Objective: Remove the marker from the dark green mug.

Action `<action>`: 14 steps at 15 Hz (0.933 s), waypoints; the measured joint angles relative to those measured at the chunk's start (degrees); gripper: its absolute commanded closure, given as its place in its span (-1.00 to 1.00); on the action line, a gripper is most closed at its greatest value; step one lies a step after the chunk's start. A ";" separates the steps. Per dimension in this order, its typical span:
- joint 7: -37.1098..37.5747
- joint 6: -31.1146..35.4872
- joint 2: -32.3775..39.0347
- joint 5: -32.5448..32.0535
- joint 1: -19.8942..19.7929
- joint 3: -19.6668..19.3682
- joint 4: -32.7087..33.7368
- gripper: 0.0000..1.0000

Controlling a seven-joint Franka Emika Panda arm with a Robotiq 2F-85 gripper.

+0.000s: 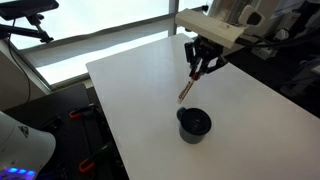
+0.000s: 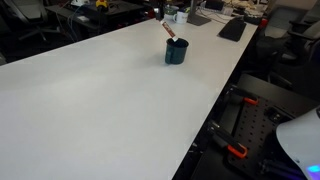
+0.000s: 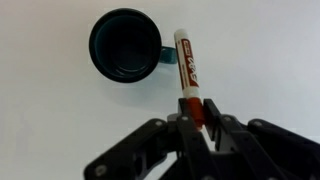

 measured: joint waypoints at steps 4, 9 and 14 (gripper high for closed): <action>0.02 -2.73 -0.24 -0.53 2.11 1.04 -0.39 0.91; -0.61 -3.08 1.27 -0.52 3.37 3.32 -4.27 0.91; -3.44 -1.79 2.90 -0.76 4.05 5.01 -9.29 0.91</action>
